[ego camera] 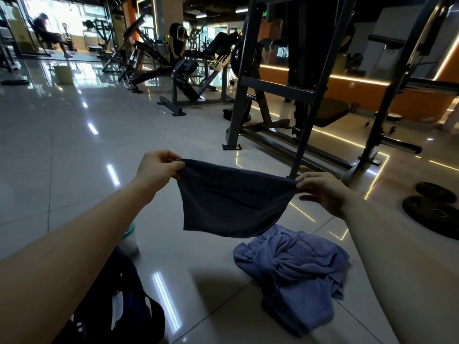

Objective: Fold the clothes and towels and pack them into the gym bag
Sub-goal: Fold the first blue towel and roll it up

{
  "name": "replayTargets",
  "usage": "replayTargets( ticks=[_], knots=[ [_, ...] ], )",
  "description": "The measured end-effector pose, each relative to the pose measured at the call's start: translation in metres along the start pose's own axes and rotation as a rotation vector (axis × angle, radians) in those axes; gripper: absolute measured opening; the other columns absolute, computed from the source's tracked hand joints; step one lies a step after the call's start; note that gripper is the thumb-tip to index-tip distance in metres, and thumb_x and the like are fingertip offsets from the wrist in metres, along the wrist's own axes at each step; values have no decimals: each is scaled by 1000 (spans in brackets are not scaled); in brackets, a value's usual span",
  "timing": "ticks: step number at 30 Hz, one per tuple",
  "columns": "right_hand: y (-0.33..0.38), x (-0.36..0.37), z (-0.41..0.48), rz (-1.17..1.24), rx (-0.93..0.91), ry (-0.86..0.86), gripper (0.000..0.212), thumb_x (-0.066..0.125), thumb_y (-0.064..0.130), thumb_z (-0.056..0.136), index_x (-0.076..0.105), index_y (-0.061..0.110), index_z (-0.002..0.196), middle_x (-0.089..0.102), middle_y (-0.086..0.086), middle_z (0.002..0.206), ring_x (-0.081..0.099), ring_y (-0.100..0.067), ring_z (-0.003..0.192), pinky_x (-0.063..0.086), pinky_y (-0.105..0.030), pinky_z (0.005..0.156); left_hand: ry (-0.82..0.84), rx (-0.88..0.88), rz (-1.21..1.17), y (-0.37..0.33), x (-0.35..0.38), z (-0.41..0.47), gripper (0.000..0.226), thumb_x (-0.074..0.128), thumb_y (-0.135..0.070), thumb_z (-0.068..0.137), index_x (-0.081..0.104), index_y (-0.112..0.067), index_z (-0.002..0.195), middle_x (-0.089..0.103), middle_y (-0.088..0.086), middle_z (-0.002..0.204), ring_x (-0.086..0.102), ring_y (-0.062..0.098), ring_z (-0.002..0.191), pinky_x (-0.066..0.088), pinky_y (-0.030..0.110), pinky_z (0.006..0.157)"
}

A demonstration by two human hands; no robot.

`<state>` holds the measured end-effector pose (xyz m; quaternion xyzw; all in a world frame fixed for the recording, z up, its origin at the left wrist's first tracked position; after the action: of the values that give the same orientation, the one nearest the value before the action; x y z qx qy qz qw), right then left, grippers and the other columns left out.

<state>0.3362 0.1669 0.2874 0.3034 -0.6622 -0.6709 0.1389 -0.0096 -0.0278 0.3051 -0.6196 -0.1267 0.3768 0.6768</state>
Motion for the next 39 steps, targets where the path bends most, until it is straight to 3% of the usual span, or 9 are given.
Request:
replayTargets(
  ticks=[6, 12, 15, 19, 21, 25, 29, 33, 39],
  knots=[
    [-30, -9, 3, -113, 173, -36, 7, 62, 3, 87, 68, 3, 92, 63, -14, 91, 54, -18, 62, 43, -28, 58, 150, -108, 27, 11, 7, -3, 9, 73, -11, 90, 73, -5, 97, 64, 4, 72, 55, 15, 59, 43, 27, 57],
    [-49, -17, 7, -572, 371, -115, 15, 60, 3, 90, 63, -1, 105, 70, -18, 93, 70, -24, 70, 51, -30, 55, 373, -71, 7, -17, 32, -15, 13, 72, -6, 89, 80, -11, 98, 74, 5, 90, 60, 13, 81, 43, 29, 74],
    [-28, 0, 13, -817, 276, -39, 18, 63, 4, 88, 66, -3, 104, 69, -18, 93, 66, -24, 77, 52, -32, 64, 466, -51, 77, -31, 48, -23, 16, 70, -4, 90, 81, -15, 97, 76, 2, 92, 62, 12, 84, 44, 26, 75],
    [28, 80, 9, -508, -6, 266, 35, 79, 11, 83, 67, 6, 117, 69, -8, 111, 66, -21, 106, 54, -30, 93, 487, 28, 114, -45, 74, -39, 10, 76, -6, 86, 73, -12, 94, 74, 1, 88, 66, 9, 82, 47, 22, 75],
    [45, 116, 5, -446, -91, 340, 33, 80, 15, 83, 71, 7, 114, 71, -14, 110, 67, -20, 102, 52, -29, 91, 463, 78, 96, -47, 84, -42, 15, 78, -3, 84, 67, -11, 91, 72, 5, 82, 64, 9, 73, 49, 23, 71],
    [53, 139, 4, -504, -186, 274, 22, 69, 17, 90, 71, -2, 102, 64, -32, 106, 60, -25, 85, 47, -38, 77, 360, 79, 12, -39, 83, -42, 19, 77, -8, 87, 61, -11, 97, 74, 16, 88, 69, 14, 75, 54, 28, 73],
    [63, 134, 0, -461, -214, 243, 19, 70, 21, 92, 72, 4, 101, 71, -20, 102, 68, -31, 97, 56, -45, 86, 491, -41, -60, -9, 87, -47, 45, 86, -24, 79, 59, -14, 113, 73, 16, 105, 72, 26, 96, 58, 40, 88],
    [83, 115, -5, -330, -248, 168, 14, 66, 14, 94, 72, 8, 106, 72, -11, 105, 69, -17, 95, 57, -28, 79, 586, -14, 123, 21, 101, -60, 59, 86, -13, 72, 60, -23, 123, 74, -1, 107, 72, 13, 96, 59, 32, 84],
    [65, 51, -2, -220, -196, -83, 11, 60, 20, 99, 67, 23, 107, 64, -1, 108, 62, -19, 103, 53, -34, 83, 431, 114, 701, 46, 85, -45, 14, 64, -13, 74, 59, -21, 83, 65, 1, 81, 62, 24, 78, 47, 31, 63]
  ],
)
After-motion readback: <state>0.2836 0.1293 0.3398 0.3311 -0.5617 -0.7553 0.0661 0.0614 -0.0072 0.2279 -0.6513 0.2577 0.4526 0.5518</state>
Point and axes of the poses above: each hand's wrist, its own z-axis towards the middle knuckle, its own x-axis out of the palm, y = z × x, the point moved 5 cm from there along z, towards the middle knuckle
